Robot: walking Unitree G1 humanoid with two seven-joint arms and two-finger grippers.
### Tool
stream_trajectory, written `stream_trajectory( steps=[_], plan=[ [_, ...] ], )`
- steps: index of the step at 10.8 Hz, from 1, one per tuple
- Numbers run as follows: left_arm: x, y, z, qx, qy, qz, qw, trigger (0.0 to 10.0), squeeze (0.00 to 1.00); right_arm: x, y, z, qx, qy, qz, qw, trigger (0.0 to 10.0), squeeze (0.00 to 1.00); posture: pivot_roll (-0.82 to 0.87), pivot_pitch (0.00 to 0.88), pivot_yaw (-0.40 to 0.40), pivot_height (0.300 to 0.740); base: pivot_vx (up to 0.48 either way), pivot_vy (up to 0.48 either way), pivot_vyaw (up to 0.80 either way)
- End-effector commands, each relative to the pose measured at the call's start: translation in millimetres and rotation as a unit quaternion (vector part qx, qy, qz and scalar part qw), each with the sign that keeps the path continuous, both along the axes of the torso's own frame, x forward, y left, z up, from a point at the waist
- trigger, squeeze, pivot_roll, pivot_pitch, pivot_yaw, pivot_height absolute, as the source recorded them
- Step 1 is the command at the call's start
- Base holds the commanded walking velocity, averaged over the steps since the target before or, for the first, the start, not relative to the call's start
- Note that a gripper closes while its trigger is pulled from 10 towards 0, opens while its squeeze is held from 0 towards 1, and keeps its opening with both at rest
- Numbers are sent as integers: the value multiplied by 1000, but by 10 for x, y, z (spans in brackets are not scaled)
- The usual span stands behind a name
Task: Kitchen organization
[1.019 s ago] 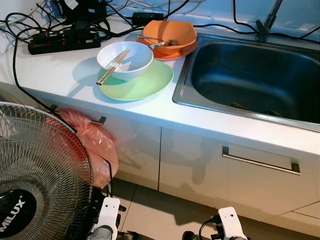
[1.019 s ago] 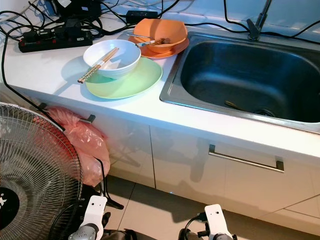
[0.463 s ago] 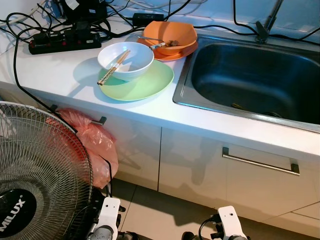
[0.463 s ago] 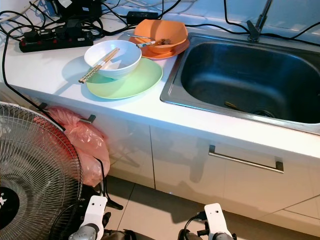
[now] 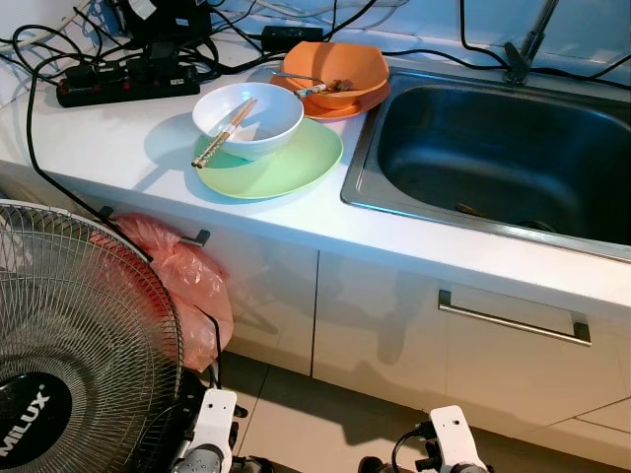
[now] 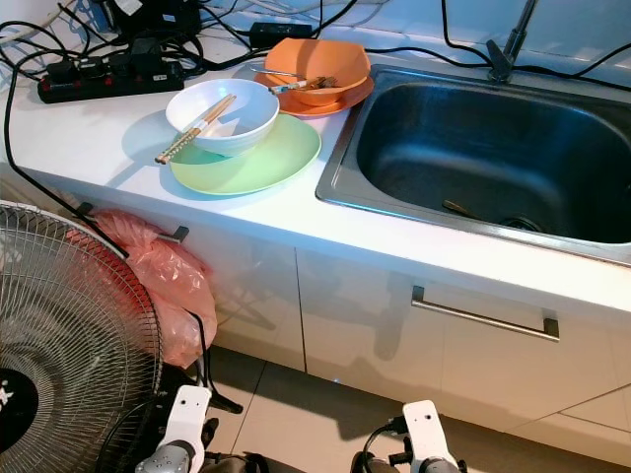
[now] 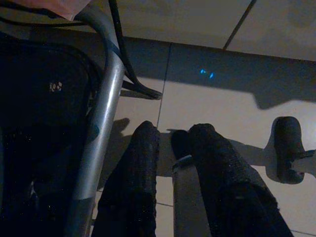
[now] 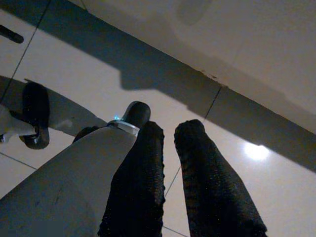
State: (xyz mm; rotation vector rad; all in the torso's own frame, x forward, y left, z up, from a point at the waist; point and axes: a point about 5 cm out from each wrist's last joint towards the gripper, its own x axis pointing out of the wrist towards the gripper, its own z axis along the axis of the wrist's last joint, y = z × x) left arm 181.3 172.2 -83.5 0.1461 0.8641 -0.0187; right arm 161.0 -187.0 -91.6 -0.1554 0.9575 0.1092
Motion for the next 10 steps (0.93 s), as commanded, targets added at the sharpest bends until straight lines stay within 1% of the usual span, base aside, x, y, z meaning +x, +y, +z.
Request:
stream_trajectory(
  steps=[1, 10],
  plan=[
    [-36, 15, -18, 2, 6, 8, 1000, 10000, 0, -11, -13, -5, 1, 4, -4, 1000, 10000, 0, -49, 119, 9, 740, 0, 0, 0],
    [-44, 33, -20, 4, 9, 3, 1000, 10000, 0, -30, -4, -14, 1, 6, -2, 1000, 10000, 0, -56, 109, 19, 740, 0, 0, 0]
  ],
)
